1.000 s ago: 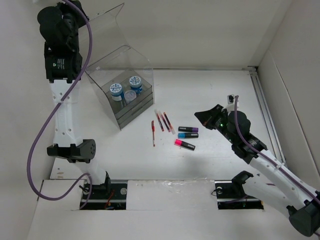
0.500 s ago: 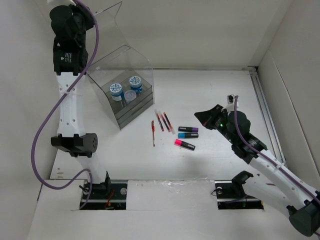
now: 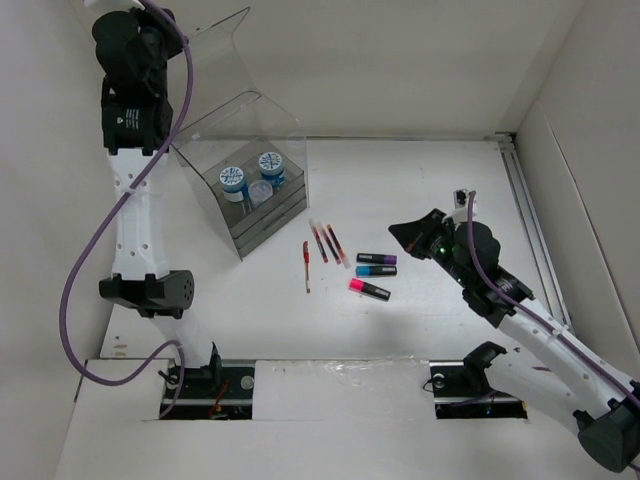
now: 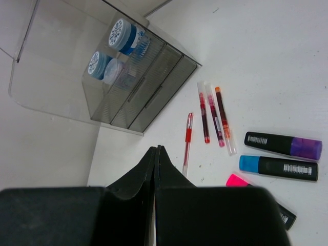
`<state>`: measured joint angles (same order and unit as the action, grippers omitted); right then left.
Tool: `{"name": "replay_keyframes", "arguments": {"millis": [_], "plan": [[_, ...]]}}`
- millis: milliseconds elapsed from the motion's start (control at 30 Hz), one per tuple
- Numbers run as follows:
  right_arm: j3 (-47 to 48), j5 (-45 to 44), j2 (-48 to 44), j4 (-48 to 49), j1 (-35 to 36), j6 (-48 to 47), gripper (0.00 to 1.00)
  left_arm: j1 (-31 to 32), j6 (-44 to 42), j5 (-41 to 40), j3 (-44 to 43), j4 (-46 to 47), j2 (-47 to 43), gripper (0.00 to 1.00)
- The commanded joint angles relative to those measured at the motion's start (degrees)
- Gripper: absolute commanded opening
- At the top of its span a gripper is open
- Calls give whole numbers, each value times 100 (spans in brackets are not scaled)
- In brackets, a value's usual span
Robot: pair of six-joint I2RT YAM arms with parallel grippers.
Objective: Sort the stationery into containers
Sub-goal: Close the storage box at the center of the board.
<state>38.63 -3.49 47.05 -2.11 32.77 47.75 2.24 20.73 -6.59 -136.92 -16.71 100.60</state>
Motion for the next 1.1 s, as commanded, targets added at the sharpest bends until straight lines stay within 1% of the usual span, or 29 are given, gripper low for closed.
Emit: {"name": "replay_keyframes", "arguments": {"millis": [0, 67, 133, 333, 367, 500, 667, 733, 867, 900, 1067], "plan": [[259, -91, 41, 308, 98, -108, 0, 4, -7, -245, -458, 195, -400, 4], [259, -91, 41, 308, 98, -108, 0, 4, -60, -605, -354, 133, -400, 4], [259, -91, 41, 308, 98, -108, 0, 4, -60, -965, -353, -155, -340, 4], [259, -38, -11, 308, 98, -108, 0, 4, -113, -1160, -405, -438, -277, 4], [259, -38, -11, 308, 98, -108, 0, 4, -113, -1317, -405, -552, -225, 4], [259, 14, -116, 308, 98, -108, 0, 4, -113, -1520, -493, -667, -154, 4], [259, 67, -117, 308, 150, -108, 0, 4, -113, -1398, -493, -667, -102, 4], [259, 67, -117, 308, 150, -108, 0, 4, -113, -1292, -493, -833, -40, 5], [259, 67, -178, 308, 150, -108, 0, 4, 27, -906, -493, -1062, 100, 4], [259, 67, -178, 308, 150, -108, 0, 4, 27, -836, -337, -1062, 101, 4], [259, 67, -178, 308, 150, -108, 0, 4, 299, -371, 235, -720, -513, 3]]}}
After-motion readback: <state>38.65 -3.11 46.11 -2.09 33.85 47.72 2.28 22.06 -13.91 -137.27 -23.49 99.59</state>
